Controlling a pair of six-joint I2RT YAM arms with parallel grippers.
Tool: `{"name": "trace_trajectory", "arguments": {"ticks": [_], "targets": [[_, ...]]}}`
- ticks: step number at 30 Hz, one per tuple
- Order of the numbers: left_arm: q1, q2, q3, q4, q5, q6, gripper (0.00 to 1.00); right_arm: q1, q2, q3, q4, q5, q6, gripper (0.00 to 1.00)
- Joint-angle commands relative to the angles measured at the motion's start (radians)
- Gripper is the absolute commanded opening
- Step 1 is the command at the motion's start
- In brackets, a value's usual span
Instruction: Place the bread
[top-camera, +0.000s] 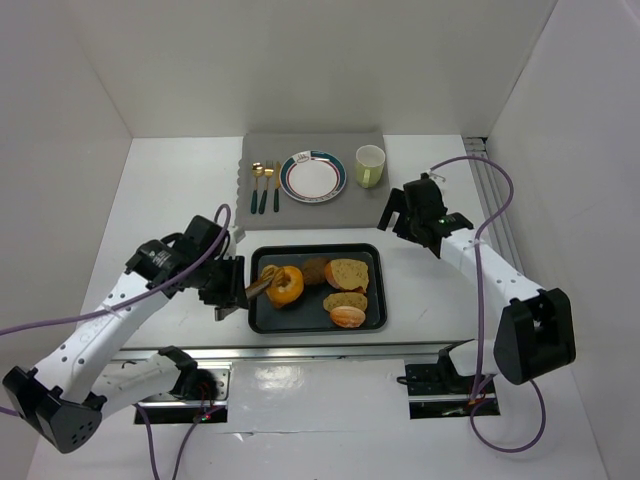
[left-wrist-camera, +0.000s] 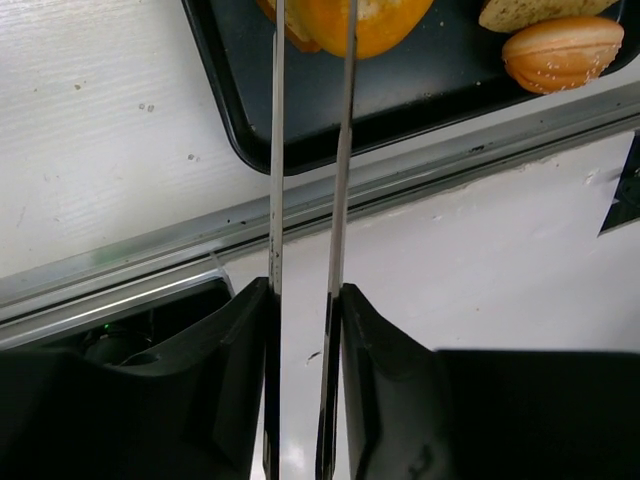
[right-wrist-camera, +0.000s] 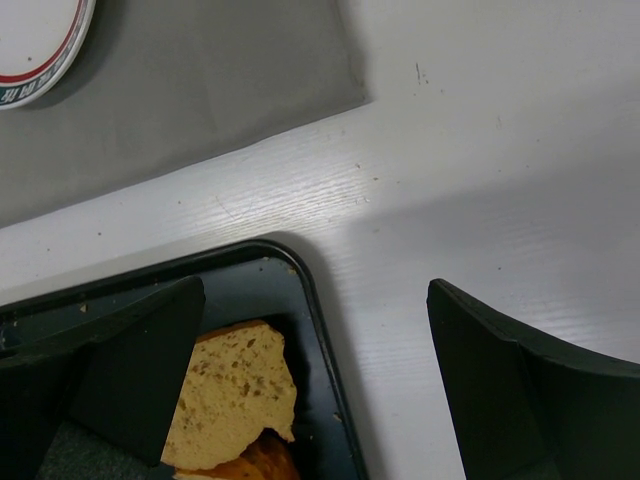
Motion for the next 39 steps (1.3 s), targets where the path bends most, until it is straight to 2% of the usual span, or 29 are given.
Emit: {"name": "trace_trajectory", "arguments": {"ticks": [1,5,9,10,11,13,17,23,27,33,39], "targets": [[-0.003,0.005,0.019,0.023,0.032,0.002,0.40,0.022,-0.036,0.034,-0.011,0.087,0.005,0.99],[-0.003,0.015,0.059,-0.025,0.016,0.002,0.27,0.048,-0.080,-0.001,0.024,0.170,-0.025,0.99],[-0.003,0.015,0.203,-0.088,-0.062,-0.018,0.24,0.086,-0.132,-0.042,0.058,0.202,-0.068,0.99],[-0.003,0.036,0.243,-0.111,-0.092,-0.018,0.24,0.086,-0.155,-0.056,0.058,0.248,-0.047,0.99],[-0.003,0.068,0.283,-0.131,-0.153,-0.030,0.22,0.086,-0.169,-0.056,0.058,0.248,-0.007,0.99],[-0.003,0.097,0.384,-0.129,-0.185,-0.042,0.22,0.086,-0.191,-0.071,0.058,0.235,0.004,0.99],[0.007,0.177,0.480,0.036,-0.240,-0.053,0.22,0.086,-0.191,-0.059,0.034,0.170,-0.013,0.99],[0.057,0.376,0.570,0.343,-0.286,-0.062,0.22,0.086,-0.212,-0.050,-0.014,0.179,-0.013,0.99],[0.106,0.560,0.630,0.452,-0.232,-0.062,0.22,0.086,-0.266,-0.059,-0.051,0.179,-0.013,0.99],[0.140,0.845,0.796,0.500,-0.159,-0.071,0.22,0.086,-0.329,-0.079,-0.106,0.188,0.019,0.99],[0.140,0.993,0.875,0.500,-0.148,-0.081,0.24,0.086,-0.367,-0.102,-0.152,0.198,0.042,0.99]]}}
